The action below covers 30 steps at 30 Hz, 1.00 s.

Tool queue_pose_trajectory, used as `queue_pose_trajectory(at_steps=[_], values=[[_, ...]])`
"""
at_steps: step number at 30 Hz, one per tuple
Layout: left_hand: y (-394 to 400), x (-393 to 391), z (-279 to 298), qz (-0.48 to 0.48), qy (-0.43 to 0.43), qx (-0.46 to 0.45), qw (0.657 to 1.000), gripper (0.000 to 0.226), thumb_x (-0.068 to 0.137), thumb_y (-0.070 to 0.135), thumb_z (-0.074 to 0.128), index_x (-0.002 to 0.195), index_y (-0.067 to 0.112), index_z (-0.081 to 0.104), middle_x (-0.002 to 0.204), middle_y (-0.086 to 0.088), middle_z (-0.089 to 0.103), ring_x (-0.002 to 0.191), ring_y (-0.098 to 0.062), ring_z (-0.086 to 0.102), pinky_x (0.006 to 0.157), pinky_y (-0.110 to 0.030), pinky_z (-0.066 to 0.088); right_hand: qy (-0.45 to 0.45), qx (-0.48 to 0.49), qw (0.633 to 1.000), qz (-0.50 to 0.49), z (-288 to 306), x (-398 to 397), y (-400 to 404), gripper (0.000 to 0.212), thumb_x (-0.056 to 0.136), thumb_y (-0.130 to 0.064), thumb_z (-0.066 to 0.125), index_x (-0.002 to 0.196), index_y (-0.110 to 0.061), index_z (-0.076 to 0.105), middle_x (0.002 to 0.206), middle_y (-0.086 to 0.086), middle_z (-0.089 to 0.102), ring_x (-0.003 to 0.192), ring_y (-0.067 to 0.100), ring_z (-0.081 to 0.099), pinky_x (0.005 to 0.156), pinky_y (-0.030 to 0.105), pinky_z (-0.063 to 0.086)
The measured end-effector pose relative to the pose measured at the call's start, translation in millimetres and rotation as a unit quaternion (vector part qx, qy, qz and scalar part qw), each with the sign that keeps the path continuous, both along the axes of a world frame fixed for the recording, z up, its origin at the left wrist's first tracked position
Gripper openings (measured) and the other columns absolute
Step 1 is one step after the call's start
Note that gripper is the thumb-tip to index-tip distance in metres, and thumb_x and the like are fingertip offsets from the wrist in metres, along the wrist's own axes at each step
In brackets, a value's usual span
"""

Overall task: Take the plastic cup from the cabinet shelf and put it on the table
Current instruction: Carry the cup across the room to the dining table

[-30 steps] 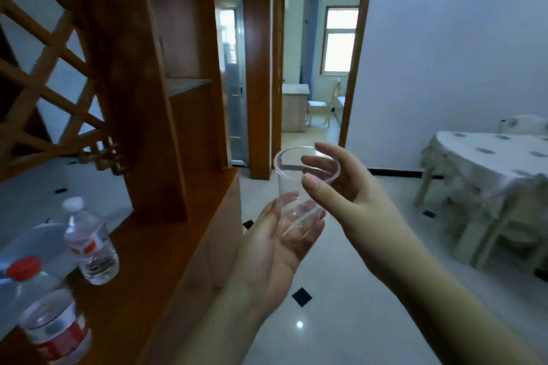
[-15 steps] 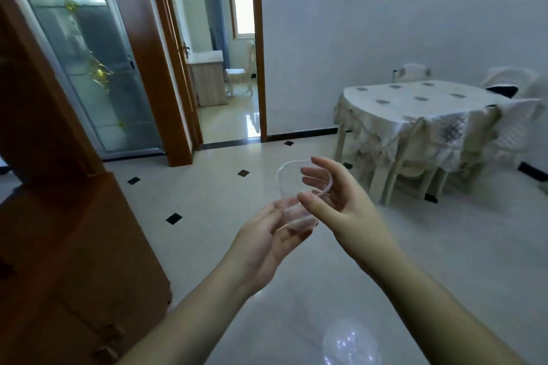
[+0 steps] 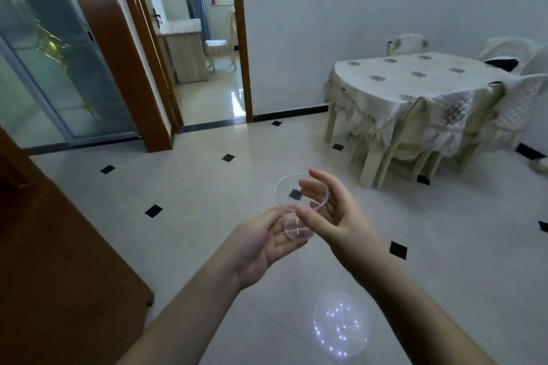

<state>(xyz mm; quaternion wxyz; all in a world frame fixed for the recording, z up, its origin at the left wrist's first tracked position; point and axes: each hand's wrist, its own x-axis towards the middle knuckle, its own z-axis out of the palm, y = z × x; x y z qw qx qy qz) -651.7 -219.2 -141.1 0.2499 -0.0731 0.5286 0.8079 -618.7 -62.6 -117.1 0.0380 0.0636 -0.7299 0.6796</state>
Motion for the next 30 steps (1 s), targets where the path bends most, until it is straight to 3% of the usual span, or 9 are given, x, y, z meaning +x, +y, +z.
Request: queue_pose_trajectory(at_steps=[5,10,17,20,22,26,30], values=[[-26,-72,-3,-0.015,-0.013,0.014,1.0,0.022,0.083,0.015,0.064,0.1,0.005,0.076,0.106,-0.021,0.074,0.082,-0.026,0.074,0.079,-0.035,0.06,-0.001,0.029,0.999,0.012,-7,-77,-25,0.07,0.075,-0.037,0.075,0.137,-0.027,0.045,0.13,-0.005,0.059,0.12,0.012,0.058,0.105,0.047,0.043],[-55,-141,-5,-0.021,-0.043,0.073,0.996,0.027,0.069,0.019,0.068,0.091,0.008,0.08,0.11,-0.025,0.071,0.09,-0.03,0.072,0.085,-0.037,0.057,0.005,0.057,0.998,0.007,-9,-143,-44,0.075,0.071,-0.053,0.076,0.136,-0.033,0.045,0.13,-0.009,0.061,0.121,0.004,0.056,0.105,0.035,0.044],[-38,-221,-20,-0.042,-0.074,0.108,0.99,0.049,0.062,0.02,0.076,0.105,-0.004,0.07,0.114,-0.026,0.07,0.096,-0.032,0.071,0.087,-0.038,0.057,0.001,0.052,0.998,-0.025,-16,-214,-29,0.072,0.072,-0.04,0.075,0.136,-0.031,0.045,0.129,-0.01,0.06,0.12,0.0,0.056,0.102,0.026,0.044],[-15,-258,-27,-0.043,-0.072,0.1,0.991,0.048,0.056,0.021,0.08,0.098,-0.001,0.073,0.111,-0.022,0.071,0.093,-0.03,0.071,0.085,-0.036,0.059,-0.004,0.05,0.998,-0.037,-21,-249,-9,0.069,0.073,-0.034,0.076,0.135,-0.031,0.045,0.129,-0.008,0.06,0.118,-0.001,0.057,0.098,0.019,0.045],[5,-285,-32,-0.035,-0.077,0.086,0.993,0.04,0.063,0.022,0.078,0.096,0.0,0.075,0.114,-0.022,0.07,0.093,-0.029,0.07,0.085,-0.035,0.058,-0.016,0.042,0.998,-0.044,-26,-275,8,0.068,0.073,-0.034,0.076,0.133,-0.034,0.045,0.128,-0.009,0.06,0.117,-0.001,0.058,0.095,0.018,0.047],[54,-343,-42,-0.012,-0.092,0.043,0.995,0.033,0.087,0.017,0.064,0.114,-0.003,0.068,0.127,-0.029,0.061,0.093,-0.029,0.066,0.081,-0.032,0.056,-0.017,0.041,0.997,-0.062,-35,-331,51,0.069,0.073,-0.039,0.074,0.135,-0.035,0.045,0.13,-0.01,0.058,0.117,0.004,0.058,0.099,0.025,0.048],[97,-394,-37,-0.008,-0.103,0.007,0.995,0.019,0.088,0.014,0.063,0.099,0.0,0.07,0.11,-0.025,0.061,0.086,-0.028,0.064,0.075,-0.029,0.058,-0.026,0.035,0.998,-0.053,-39,-380,96,0.07,0.072,-0.044,0.073,0.135,-0.039,0.044,0.131,-0.011,0.056,0.122,0.006,0.054,0.105,0.033,0.044]])
